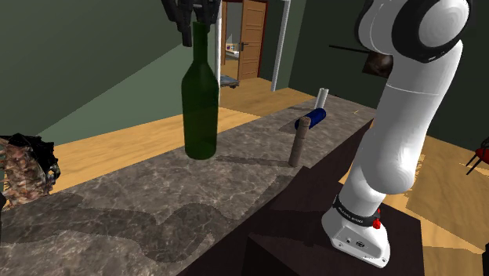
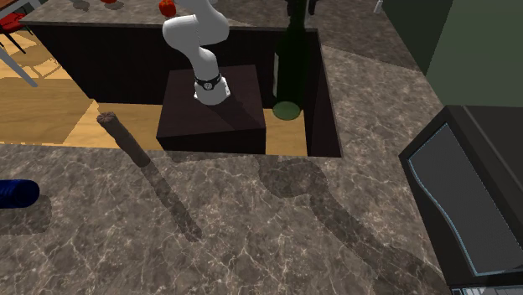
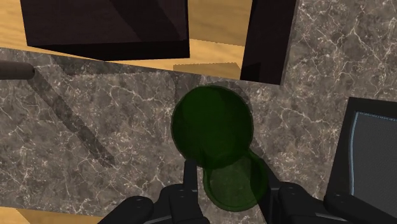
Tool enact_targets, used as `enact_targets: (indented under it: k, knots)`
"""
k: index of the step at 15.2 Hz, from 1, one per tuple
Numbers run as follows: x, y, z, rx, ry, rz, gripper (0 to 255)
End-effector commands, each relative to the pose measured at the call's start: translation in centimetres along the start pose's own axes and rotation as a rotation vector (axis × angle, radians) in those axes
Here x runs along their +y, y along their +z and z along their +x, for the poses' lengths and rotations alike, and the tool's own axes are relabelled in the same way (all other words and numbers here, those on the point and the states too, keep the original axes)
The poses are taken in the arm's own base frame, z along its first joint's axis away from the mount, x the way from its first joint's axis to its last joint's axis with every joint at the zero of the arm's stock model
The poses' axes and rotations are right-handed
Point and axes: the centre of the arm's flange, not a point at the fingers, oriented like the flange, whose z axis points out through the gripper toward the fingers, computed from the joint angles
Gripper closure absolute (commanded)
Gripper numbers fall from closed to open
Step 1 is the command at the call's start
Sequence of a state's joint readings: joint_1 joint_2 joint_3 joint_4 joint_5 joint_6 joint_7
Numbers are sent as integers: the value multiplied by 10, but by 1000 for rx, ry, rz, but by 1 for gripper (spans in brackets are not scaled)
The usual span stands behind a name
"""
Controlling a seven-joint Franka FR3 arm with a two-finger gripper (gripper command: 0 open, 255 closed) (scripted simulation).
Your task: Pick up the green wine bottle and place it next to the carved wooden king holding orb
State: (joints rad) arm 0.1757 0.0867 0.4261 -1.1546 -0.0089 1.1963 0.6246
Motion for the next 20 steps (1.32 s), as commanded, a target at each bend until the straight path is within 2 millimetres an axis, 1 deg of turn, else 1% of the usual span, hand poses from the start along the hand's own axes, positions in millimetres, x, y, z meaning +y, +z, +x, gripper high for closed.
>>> enact_targets:
  k: [1,6,20]
  knots:
    - [0,-10,-1,0,0,0,255]
    - [0,-36,-2,0,0,0,255]
    - [184,-29,16,0,0,0,255]
